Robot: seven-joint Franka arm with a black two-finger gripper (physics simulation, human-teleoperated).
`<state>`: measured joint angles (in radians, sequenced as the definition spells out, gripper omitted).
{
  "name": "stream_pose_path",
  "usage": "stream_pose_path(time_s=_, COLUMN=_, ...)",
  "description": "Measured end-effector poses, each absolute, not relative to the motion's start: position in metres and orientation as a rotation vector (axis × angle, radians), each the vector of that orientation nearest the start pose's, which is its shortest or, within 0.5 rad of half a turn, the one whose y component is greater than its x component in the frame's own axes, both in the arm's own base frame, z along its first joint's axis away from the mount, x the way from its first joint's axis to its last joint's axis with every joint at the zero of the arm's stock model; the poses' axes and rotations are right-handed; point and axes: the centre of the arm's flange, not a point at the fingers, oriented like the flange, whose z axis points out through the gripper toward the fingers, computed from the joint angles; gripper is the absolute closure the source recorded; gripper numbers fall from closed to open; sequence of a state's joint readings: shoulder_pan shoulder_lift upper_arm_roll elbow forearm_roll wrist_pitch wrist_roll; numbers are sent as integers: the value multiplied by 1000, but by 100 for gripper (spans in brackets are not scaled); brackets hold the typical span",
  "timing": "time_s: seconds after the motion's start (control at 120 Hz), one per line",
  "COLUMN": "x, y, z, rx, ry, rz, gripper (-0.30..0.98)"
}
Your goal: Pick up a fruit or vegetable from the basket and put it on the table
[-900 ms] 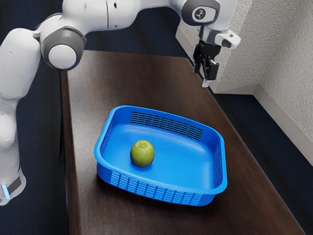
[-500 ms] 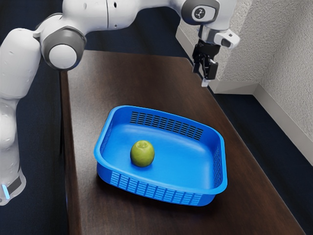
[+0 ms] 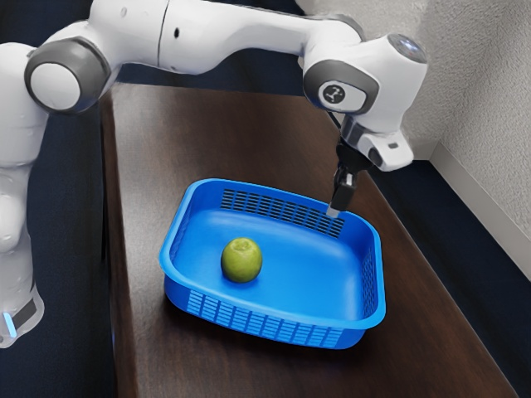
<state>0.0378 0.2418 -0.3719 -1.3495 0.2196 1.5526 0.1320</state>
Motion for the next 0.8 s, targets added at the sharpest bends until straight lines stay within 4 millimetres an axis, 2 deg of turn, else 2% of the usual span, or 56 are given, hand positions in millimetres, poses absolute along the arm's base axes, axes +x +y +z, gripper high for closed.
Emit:
stream_pose_path(time_s=0.067, x=596, y=-166, z=583, rx=-2927, ry=728, rz=4, gripper=0)
stream_pose_path(time_s=0.158, x=585, y=-191, z=583, rx=-2929, ry=808, rz=-39, gripper=0)
stream_pose_path(time_s=0.275, x=555, y=-206, z=582, rx=-2919, ry=853, rz=-72, gripper=0)
stream_pose_path(time_s=0.358, x=537, y=-206, z=581, rx=-2914, ry=838, rz=-92, gripper=0)
stream_pose_path(time_s=0.458, x=516, y=-202, z=569, rx=-2920, ry=798, rz=-97, gripper=0)
stream_pose_path(time_s=0.533, x=503, y=-190, z=558, rx=-2936, ry=737, rz=-107, gripper=0)
stream_pose_path(time_s=0.642, x=498, y=-172, z=543, rx=-2977, ry=641, rz=-131, gripper=0)
stream_pose_path(time_s=0.8, x=494, y=-171, z=527, rx=-3014, ry=585, rz=-175, gripper=0)
